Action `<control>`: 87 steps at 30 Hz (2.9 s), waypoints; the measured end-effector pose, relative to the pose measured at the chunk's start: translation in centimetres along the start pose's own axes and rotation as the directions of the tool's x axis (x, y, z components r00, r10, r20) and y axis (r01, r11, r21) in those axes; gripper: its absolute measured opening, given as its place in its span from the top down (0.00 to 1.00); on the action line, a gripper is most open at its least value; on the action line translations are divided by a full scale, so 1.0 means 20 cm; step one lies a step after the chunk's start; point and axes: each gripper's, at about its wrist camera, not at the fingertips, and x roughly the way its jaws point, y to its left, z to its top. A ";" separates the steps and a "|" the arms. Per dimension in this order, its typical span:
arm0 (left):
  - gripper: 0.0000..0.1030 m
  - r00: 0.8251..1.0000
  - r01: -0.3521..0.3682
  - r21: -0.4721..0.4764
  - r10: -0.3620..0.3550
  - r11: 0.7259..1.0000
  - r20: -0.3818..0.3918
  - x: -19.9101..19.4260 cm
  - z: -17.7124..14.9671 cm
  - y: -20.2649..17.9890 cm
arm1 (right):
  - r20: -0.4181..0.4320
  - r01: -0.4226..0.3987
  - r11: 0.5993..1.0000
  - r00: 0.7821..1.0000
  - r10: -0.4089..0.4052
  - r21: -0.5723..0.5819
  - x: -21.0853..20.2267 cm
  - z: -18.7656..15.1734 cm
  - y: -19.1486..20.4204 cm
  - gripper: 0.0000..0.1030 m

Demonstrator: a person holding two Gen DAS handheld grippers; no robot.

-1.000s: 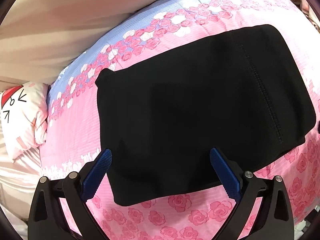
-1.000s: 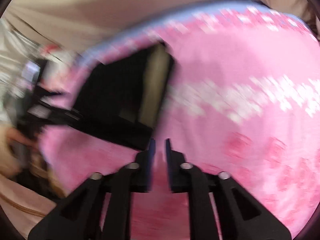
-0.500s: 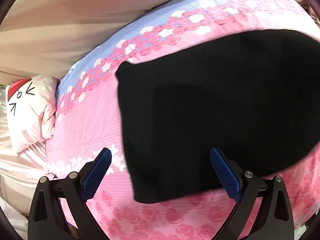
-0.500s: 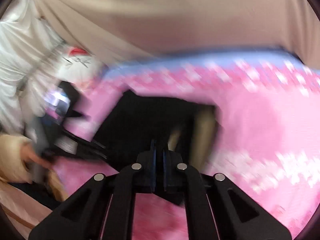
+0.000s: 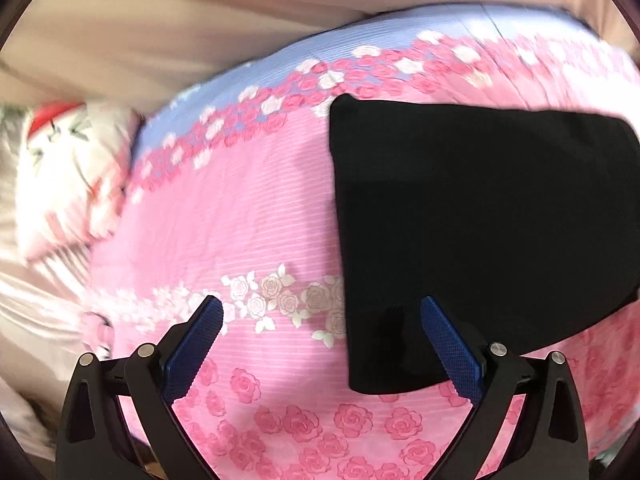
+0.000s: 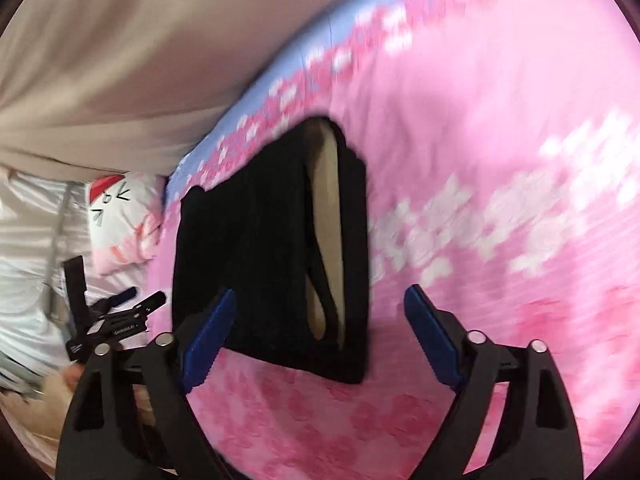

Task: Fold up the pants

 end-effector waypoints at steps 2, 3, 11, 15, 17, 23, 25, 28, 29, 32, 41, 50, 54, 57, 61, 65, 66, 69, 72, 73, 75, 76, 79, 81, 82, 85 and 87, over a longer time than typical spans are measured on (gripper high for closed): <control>0.05 0.990 0.133 -0.046 -0.135 0.990 -0.042 0.08 0.01 0.10 | -0.031 -0.006 1.000 1.000 0.005 -0.014 0.08 -0.02 0.03 0.29; 0.05 0.979 0.192 -0.071 -0.196 0.979 -0.054 0.12 0.00 0.14 | -0.041 0.021 0.999 0.999 -0.022 -0.030 0.11 -0.03 0.05 0.29; 0.06 0.828 0.508 -0.213 -0.542 0.834 -0.146 0.39 -0.03 0.04 | -0.005 0.092 0.996 0.996 -0.092 0.019 0.13 -0.07 0.12 0.59; 0.27 0.812 0.539 -0.199 -0.567 0.819 -0.135 0.39 -0.01 -0.02 | -0.005 0.104 0.994 0.995 -0.104 0.045 0.05 -0.07 0.23 0.71; 0.60 0.797 0.560 -0.204 -0.589 0.803 -0.132 0.33 -0.01 0.00 | -0.013 0.085 0.996 0.996 -0.084 0.018 -0.02 -0.09 0.32 0.72; 0.78 0.698 0.655 -0.225 -0.692 0.721 -0.186 0.12 -0.20 0.13 | -0.131 0.140 0.990 0.981 -0.141 -0.010 -0.09 -0.37 0.32 0.71; 0.76 0.696 0.653 -0.193 -0.681 0.732 -0.230 0.06 -0.35 0.08 | -0.143 0.189 0.982 0.972 -0.187 -0.002 -0.01 -0.46 0.19 0.60; 0.66 0.735 0.591 -0.197 -0.623 0.782 -0.269 0.12 -0.48 -0.01 | -0.105 0.181 0.981 0.979 -0.173 0.074 -0.07 -0.48 0.10 0.40; 0.66 0.742 0.588 -0.209 -0.624 0.781 -0.245 0.10 -0.48 0.00 | -0.056 0.166 0.983 0.985 -0.162 0.080 -0.13 -0.47 0.12 0.39; 0.66 0.802 0.565 -0.135 -0.581 0.814 -0.142 -0.12 -0.38 0.05 | 0.115 0.143 0.990 0.983 -0.142 -0.002 -0.31 -0.42 0.20 0.39; 0.31 0.970 0.207 0.219 -0.229 0.954 0.081 -0.35 0.05 -0.36 | 0.051 0.087 0.966 0.996 -0.077 -0.242 0.00 -0.43 0.39 0.74; 0.24 1.000 0.027 0.341 -0.030 0.940 0.003 -0.05 -0.10 -0.61 | 0.110 -0.078 0.988 0.990 0.094 -0.137 -0.14 -0.39 0.20 0.71; 0.15 1.000 -0.002 0.325 0.004 0.946 -0.004 -0.01 -0.09 -0.61 | 0.186 -0.057 0.995 0.980 0.072 -0.083 -0.30 -0.35 0.01 0.70; 0.12 1.000 0.002 0.305 0.005 0.952 -0.022 0.01 -0.07 -0.61 | 0.187 0.022 0.993 0.982 0.000 -0.113 -0.31 -0.29 -0.05 0.70; 0.11 1.000 -0.011 0.297 0.019 0.955 -0.022 0.02 -0.06 -0.61 | 0.125 0.056 0.951 0.992 -0.019 -0.303 -0.18 -0.21 0.08 0.71; 0.11 0.999 -0.032 0.299 0.037 0.954 -0.013 0.02 -0.07 -0.62 | 0.008 0.003 0.900 1.000 0.000 -0.437 -0.06 -0.19 0.18 0.72; 0.11 0.999 -0.034 0.298 0.040 0.954 -0.014 0.02 -0.07 -0.62 | -0.020 0.002 0.890 1.000 -0.012 -0.455 -0.03 -0.19 0.19 0.72; 0.11 0.999 -0.034 0.292 0.040 0.956 -0.017 0.02 -0.07 -0.62 | -0.043 -0.014 0.902 0.999 -0.004 -0.431 -0.01 -0.16 0.17 0.70; 0.11 0.999 -0.030 0.279 0.036 0.960 -0.015 0.02 -0.07 -0.61 | -0.074 -0.036 0.912 0.997 0.006 -0.409 0.05 -0.12 0.16 0.69; 0.11 0.999 -0.030 0.276 0.035 0.961 -0.014 0.02 -0.07 -0.61 | -0.090 -0.041 0.910 0.996 0.004 -0.413 0.08 -0.12 0.17 0.69; 0.11 0.999 -0.034 0.274 0.038 0.961 -0.009 0.02 -0.08 -0.61 | -0.107 -0.055 0.901 0.994 0.009 -0.431 0.10 -0.11 0.21 0.78; 0.11 0.999 -0.037 0.275 0.040 0.961 -0.007 0.02 -0.08 -0.61 | -0.126 -0.079 0.893 0.992 0.025 -0.444 0.11 -0.12 0.25 0.86; 0.11 0.999 -0.046 0.275 0.048 0.960 -0.002 0.01 -0.08 -0.61 | -0.059 -0.068 0.889 0.997 0.046 -0.453 -0.03 -0.12 0.32 0.93; 0.12 0.999 -0.048 0.280 0.051 0.959 -0.004 0.00 -0.08 -0.61 | -0.035 0.008 0.908 0.999 -0.025 -0.418 -0.04 -0.10 0.22 0.94; 0.12 0.999 -0.048 0.285 0.050 0.957 -0.001 -0.01 -0.08 -0.62 | -0.060 0.040 0.928 0.996 -0.067 -0.371 0.01 -0.09 0.11 0.94; 0.09 1.000 -0.020 0.284 0.022 0.959 -0.005 -0.02 -0.09 -0.62 | -0.039 0.011 0.952 0.999 -0.024 -0.306 -0.03 -0.10 0.09 0.94; 0.09 0.999 -0.044 0.296 0.049 0.954 -0.008 -0.01 -0.09 -0.64 | -0.030 0.006 0.948 0.999 -0.017 -0.319 -0.03 -0.12 0.10 0.94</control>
